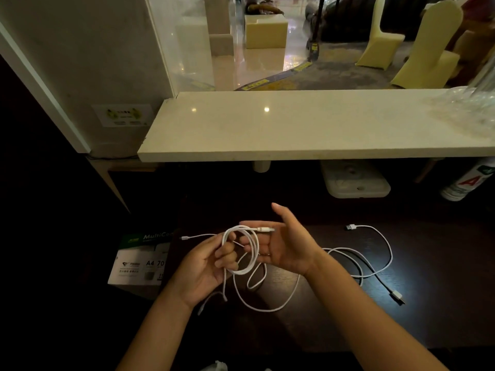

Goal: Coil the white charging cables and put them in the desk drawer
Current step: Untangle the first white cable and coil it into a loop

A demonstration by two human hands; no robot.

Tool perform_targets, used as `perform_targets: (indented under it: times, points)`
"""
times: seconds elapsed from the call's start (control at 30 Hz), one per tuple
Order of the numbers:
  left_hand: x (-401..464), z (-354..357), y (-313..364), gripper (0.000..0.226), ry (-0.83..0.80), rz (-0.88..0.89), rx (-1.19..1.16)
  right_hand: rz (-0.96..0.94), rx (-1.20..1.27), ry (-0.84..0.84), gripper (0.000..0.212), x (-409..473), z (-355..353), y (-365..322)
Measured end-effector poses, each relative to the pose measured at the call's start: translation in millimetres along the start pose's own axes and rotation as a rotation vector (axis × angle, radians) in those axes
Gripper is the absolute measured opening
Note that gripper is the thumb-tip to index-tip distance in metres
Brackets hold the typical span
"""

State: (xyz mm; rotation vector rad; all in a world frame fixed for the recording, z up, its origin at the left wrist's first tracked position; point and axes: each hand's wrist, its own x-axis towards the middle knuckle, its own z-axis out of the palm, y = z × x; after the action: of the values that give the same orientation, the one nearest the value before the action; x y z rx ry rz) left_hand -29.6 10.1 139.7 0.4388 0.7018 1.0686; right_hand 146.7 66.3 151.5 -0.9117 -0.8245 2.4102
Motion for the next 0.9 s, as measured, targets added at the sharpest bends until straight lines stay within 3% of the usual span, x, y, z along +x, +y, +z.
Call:
perform_targets:
  times: [0.1, 0.23, 0.47, 0.6, 0.7, 0.77, 0.83, 0.9]
  points:
    - [1, 1, -1, 0.023, 0.069, 0.029, 0.111, -0.1, -0.346, 0.084, 0.034, 2, -2, -3]
    - [3, 5, -2, 0.021, 0.093, 0.055, 0.201, -0.239, -0.506, 0.151, 0.015, -2, -3, -13]
    - [5, 14, 9, 0.018, 0.091, 0.147, 0.527, -0.233, -0.277, 0.189, 0.02, -3, -6, -22]
    - [12, 32, -3, 0.025, 0.143, 0.222, 0.226, -0.297, -0.105, 0.246, 0.018, 4, 3, -22]
    - [21, 35, -5, 0.026, 0.209, 0.289, -0.001, -0.279, 0.038, 0.146, 0.039, 6, 2, -15]
    - [25, 31, 1, 0.025, 0.248, 0.329, -0.119, -0.199, -0.222, 0.068, 0.041, 1, 3, -1]
    - [25, 27, 8, 0.02, 0.255, 0.354, -0.209, -0.143, -0.592, -0.046, 0.027, -5, 6, 19]
    - [24, 25, 13, 0.014, 0.232, 0.372, -0.232, -0.112, -0.754, -0.13, 0.018, -10, 5, 33]
